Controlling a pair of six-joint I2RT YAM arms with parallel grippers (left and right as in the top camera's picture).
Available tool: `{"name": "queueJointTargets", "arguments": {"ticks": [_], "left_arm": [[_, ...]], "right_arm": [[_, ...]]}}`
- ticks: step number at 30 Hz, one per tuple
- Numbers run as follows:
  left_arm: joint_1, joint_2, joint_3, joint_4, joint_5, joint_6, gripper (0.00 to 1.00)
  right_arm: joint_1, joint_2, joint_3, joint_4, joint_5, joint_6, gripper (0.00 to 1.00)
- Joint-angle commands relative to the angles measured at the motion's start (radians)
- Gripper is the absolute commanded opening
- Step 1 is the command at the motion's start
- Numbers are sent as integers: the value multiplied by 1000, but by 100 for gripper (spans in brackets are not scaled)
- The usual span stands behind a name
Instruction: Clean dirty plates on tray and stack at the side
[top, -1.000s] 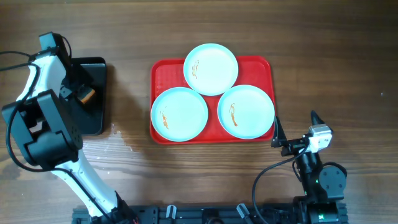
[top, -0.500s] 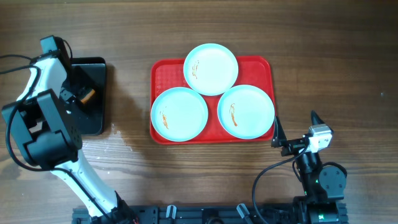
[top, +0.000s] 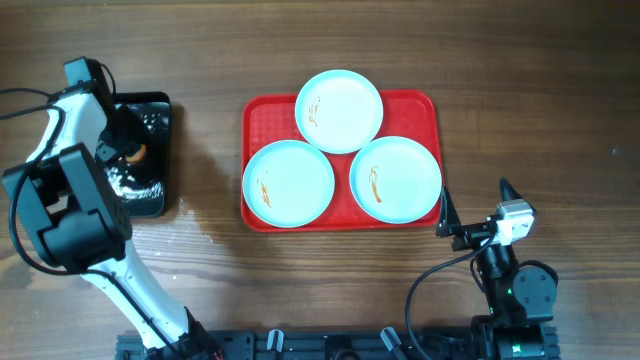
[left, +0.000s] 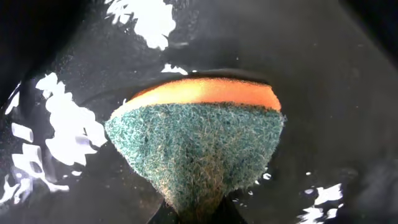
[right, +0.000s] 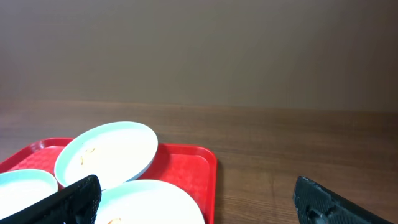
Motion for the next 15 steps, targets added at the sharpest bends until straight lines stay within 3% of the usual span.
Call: {"name": "queueJointTargets", "arguments": {"ticks": [1, 3, 4, 5, 6, 7, 15], "left_arm": [[7, -36, -6, 0, -13, -2, 4], [7, -57, -6, 0, -13, -2, 4], [7, -65, -6, -1, -13, -2, 15], [7, -68, -6, -1, -13, -2, 37], [7, -69, -6, -1, -13, -2, 78], [7, -69, -6, -2, -13, -2, 100], [7, -58, -6, 27, -13, -2, 100]], "right_arm": [[-5, -2, -1, 4, 11, -17, 99], [-5, -2, -1, 4, 11, -17, 100], [-5, -2, -1, 4, 11, -17, 100], [-5, -2, -1, 4, 11, -17, 100], [-5, -2, -1, 4, 11, -17, 100], [-5, -2, -1, 4, 11, -17, 100], [-5, -2, -1, 4, 11, -17, 100]]}}
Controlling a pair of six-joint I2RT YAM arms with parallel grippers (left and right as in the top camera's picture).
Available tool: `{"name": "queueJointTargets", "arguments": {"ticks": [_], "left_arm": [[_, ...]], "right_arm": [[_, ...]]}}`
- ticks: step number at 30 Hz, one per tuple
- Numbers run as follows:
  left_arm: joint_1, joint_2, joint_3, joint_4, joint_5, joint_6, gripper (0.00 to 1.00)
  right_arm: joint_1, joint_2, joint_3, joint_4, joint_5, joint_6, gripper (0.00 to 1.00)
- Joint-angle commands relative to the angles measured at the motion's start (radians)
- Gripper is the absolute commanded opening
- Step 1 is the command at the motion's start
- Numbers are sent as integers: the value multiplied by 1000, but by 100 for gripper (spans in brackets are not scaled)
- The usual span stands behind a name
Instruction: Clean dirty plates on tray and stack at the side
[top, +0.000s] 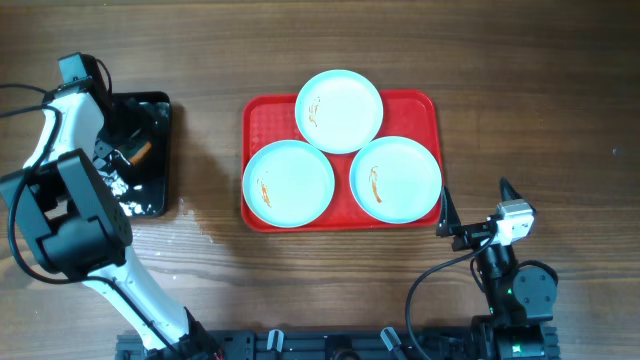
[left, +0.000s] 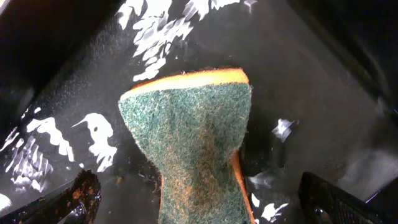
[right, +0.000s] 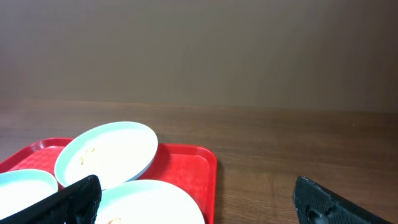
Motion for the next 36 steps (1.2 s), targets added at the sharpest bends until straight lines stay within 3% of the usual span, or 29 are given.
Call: {"name": "queueJointTargets", "arguments": {"ticks": [1, 6, 11, 15, 17, 20, 23, 25, 28, 29, 30, 31, 36], "left_arm": [[7, -14, -6, 34, -13, 3, 100], [7, 25, -6, 84, -13, 9, 99], [7, 74, -6, 113, -14, 9, 91], [8, 97, -6, 128, -17, 9, 53], [7, 101, -6, 128, -17, 9, 43], [7, 98, -6, 129, -18, 10, 8], [7, 85, -6, 117, -63, 9, 4], [7, 67, -6, 104, -89, 9, 4], [7, 32, -6, 89, -103, 9, 14], [7, 21, -6, 83, -101, 9, 24], [7, 13, -6, 76, -101, 8, 55], [7, 8, -6, 68, -98, 8, 100], [7, 11, -6, 13, -63, 4, 100]], "right_arm": [[-5, -2, -1, 4, 11, -17, 100], [-5, -2, -1, 4, 11, -17, 100], [-5, -2, -1, 4, 11, -17, 100], [-5, -2, -1, 4, 11, -17, 100], [-5, -2, -1, 4, 11, -17, 100], [-5, -2, -1, 4, 11, -17, 100], [-5, -2, -1, 4, 11, -17, 100], [-5, -2, -1, 4, 11, -17, 100], [-5, -2, -1, 4, 11, -17, 100], [-5, -2, -1, 4, 11, -17, 99], [-5, -2, -1, 4, 11, -17, 100], [-5, -2, -1, 4, 11, -17, 100], [-5, -2, -1, 4, 11, -17, 100]]}}
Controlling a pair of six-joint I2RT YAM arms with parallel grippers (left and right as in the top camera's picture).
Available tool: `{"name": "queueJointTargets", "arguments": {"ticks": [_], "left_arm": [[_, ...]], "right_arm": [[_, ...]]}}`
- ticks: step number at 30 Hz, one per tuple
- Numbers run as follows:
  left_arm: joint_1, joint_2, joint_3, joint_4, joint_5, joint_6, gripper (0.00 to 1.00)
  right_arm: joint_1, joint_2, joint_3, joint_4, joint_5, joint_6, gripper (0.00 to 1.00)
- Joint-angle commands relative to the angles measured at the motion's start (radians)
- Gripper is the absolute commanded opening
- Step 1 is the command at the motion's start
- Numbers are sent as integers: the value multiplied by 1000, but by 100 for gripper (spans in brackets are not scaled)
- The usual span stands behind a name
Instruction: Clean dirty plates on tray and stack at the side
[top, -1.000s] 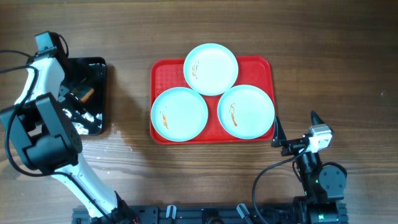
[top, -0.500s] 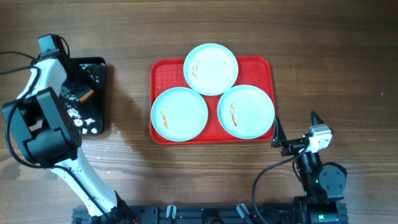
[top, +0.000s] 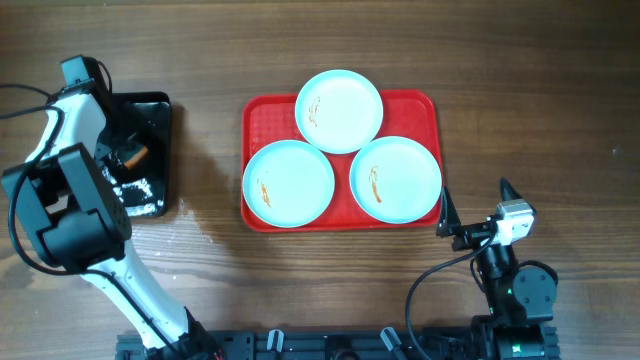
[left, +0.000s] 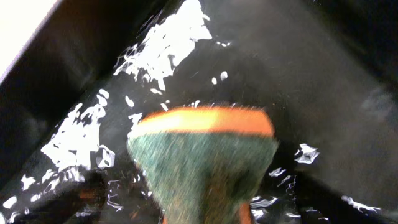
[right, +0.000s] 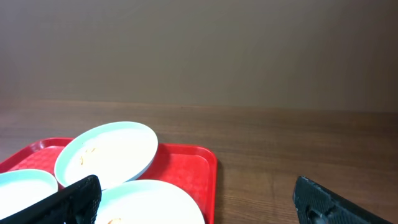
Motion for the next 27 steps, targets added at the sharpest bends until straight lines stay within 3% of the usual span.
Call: {"name": "queueJointTargets", "arguments": {"ticks": [1, 7, 8, 10, 12, 18, 25, 26, 27], "left_arm": [[3, -29, -6, -34, 43, -2, 100], [2, -11, -6, -56, 175, -2, 96], [2, -8, -6, -56, 175, -2, 89], [3, -6, -6, -55, 175, -2, 57], [3, -6, -6, -50, 175, -2, 36], [3, -6, -6, -42, 146, -2, 5], [3, -32, -6, -63, 77, -2, 4], [3, -50, -6, -63, 77, -2, 10], [3, -60, -6, -63, 77, -2, 34]], "right_arm": [[-5, -2, -1, 4, 11, -17, 100], [-5, -2, -1, 4, 11, -17, 100], [-5, -2, -1, 4, 11, -17, 100], [-5, -2, -1, 4, 11, -17, 100], [-5, -2, -1, 4, 11, -17, 100], [-5, -2, -1, 4, 11, -17, 100], [-5, -2, -1, 4, 11, -17, 100], [-5, -2, -1, 4, 11, -17, 100], [-5, -2, -1, 4, 11, -17, 100]]}}
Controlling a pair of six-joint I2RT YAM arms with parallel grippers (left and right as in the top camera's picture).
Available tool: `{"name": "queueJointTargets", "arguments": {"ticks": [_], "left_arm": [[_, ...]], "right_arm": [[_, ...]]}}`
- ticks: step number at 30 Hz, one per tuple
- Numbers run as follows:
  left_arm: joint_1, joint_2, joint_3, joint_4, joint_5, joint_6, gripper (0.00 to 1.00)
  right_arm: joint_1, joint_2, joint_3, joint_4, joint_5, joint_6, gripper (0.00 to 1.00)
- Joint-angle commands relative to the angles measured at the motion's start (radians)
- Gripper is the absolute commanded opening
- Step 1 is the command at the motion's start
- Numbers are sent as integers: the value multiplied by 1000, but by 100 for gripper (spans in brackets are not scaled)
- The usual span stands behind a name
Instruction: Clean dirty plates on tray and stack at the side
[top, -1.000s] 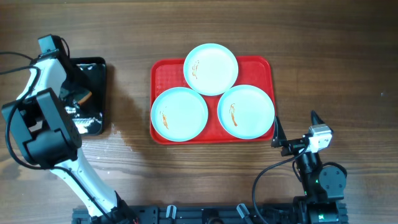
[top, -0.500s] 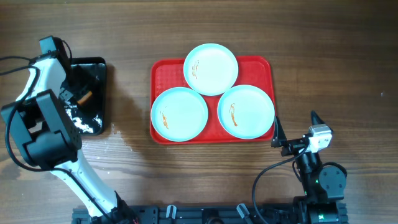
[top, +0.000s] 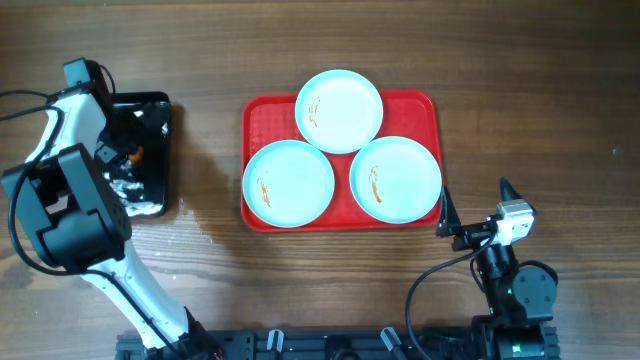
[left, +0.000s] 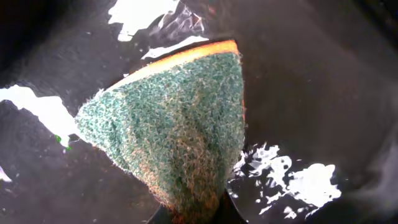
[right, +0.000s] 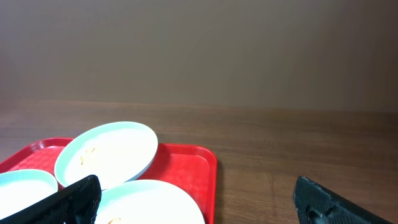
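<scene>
Three white plates with orange smears, one at the back (top: 339, 111), one front left (top: 289, 183) and one front right (top: 396, 178), lie on the red tray (top: 420, 108). At the far left my left gripper (top: 125, 155) is down in the black basin (top: 152, 112), shut on a green-and-orange sponge (left: 174, 137). The left wrist view shows the sponge pinched at its lower end by the left gripper (left: 189, 214), over wet black floor. My right gripper (top: 473, 205) stands open off the tray's front right corner, and the right wrist view shows the right gripper (right: 196, 202) wide apart and holding nothing.
Water and foam glint white in the basin (left: 292, 180). A wet patch darkens the wood in front of the basin (top: 195, 235). Bare wooden table (top: 540, 100) lies to the right of the tray.
The sponge has shifted a little inside the basin and now sits tilted in the left wrist view, with the foam patches elsewhere. The plates and my right arm have not moved.
At each earlier moment my left gripper held the sponge inside the black basin, at slightly different spots and angles over the wet floor. It is still there now. The three smeared plates stayed on the tray and the right gripper stayed open throughout.
</scene>
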Motion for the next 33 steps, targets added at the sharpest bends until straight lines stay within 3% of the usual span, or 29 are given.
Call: {"name": "queueJointTargets", "arguments": {"ticks": [1, 2, 16, 22, 30, 32, 33], "left_arm": [[3, -69, -6, -2, -27, 2, 86], [3, -77, -6, -2, -28, 2, 100], [3, -64, -6, 97, -28, 3, 100], [3, 3, -6, 116, -28, -1, 86], [3, 42, -6, 101, -28, -1, 82], [3, 42, -6, 94, -28, -1, 68], [3, 42, -6, 89, -28, 0, 52]], "right_arm": [[-5, -2, -1, 4, 11, -17, 100], [-5, -2, -1, 4, 11, -17, 100], [-5, -2, -1, 4, 11, -17, 100], [-5, -2, -1, 4, 11, -17, 100], [-5, -2, -1, 4, 11, -17, 100], [-5, -2, -1, 4, 11, -17, 100], [-5, -2, -1, 4, 11, -17, 100]]}}
